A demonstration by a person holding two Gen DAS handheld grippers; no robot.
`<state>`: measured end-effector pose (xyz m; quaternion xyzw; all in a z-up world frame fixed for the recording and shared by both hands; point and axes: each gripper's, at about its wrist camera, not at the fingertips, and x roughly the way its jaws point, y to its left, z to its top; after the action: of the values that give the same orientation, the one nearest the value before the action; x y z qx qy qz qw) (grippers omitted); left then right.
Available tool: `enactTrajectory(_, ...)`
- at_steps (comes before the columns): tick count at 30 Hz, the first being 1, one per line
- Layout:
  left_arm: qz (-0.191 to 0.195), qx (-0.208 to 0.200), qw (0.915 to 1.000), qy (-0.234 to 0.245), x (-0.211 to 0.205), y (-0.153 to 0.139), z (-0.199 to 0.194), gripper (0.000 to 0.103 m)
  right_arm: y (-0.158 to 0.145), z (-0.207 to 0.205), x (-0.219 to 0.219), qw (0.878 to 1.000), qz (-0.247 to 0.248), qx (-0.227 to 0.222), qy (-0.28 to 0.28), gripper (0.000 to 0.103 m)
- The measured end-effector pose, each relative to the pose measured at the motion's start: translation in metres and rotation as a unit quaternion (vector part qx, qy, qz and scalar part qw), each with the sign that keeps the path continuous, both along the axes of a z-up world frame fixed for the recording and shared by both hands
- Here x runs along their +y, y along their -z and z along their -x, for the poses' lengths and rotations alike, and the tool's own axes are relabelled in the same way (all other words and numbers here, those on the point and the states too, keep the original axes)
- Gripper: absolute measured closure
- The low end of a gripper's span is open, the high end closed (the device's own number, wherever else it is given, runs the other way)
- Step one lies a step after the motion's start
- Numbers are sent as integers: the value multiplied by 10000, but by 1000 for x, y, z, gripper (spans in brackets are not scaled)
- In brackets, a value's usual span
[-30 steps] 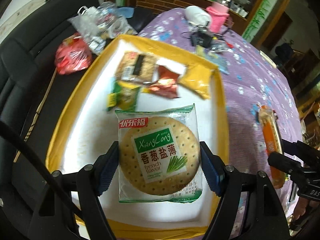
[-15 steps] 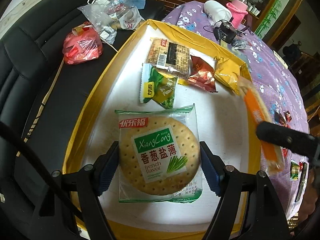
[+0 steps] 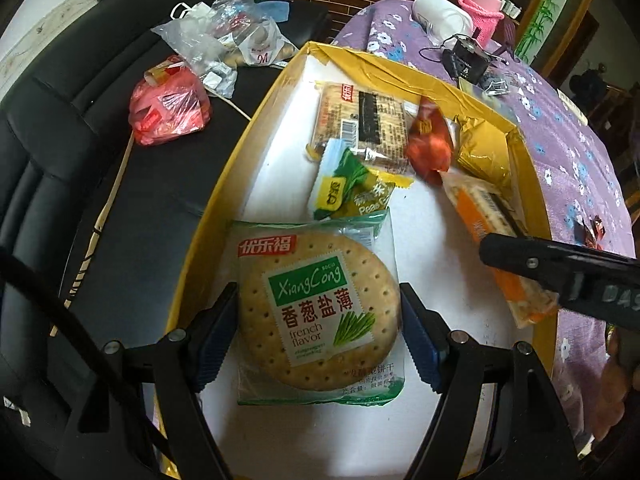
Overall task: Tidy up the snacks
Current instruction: 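Carry the cracker pack and cake pack over the yellow-rimmed white tray, then open both tools to release the cracker pack and cake pack into the tray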
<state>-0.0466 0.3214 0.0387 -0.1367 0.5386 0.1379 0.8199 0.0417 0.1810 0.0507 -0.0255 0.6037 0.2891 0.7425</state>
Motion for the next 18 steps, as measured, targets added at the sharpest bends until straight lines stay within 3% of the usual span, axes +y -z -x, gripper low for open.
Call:
enactTrajectory(10, -262, 74, 9994, 217, -5, 5, -7, 26, 11, 3, 18, 9969, 398, -571, -365, 48)
enactTrajectory(18, -312, 89, 9993, 170, -7, 5, -7, 25, 6, -1, 16, 9978, 308, -490, -325, 45)
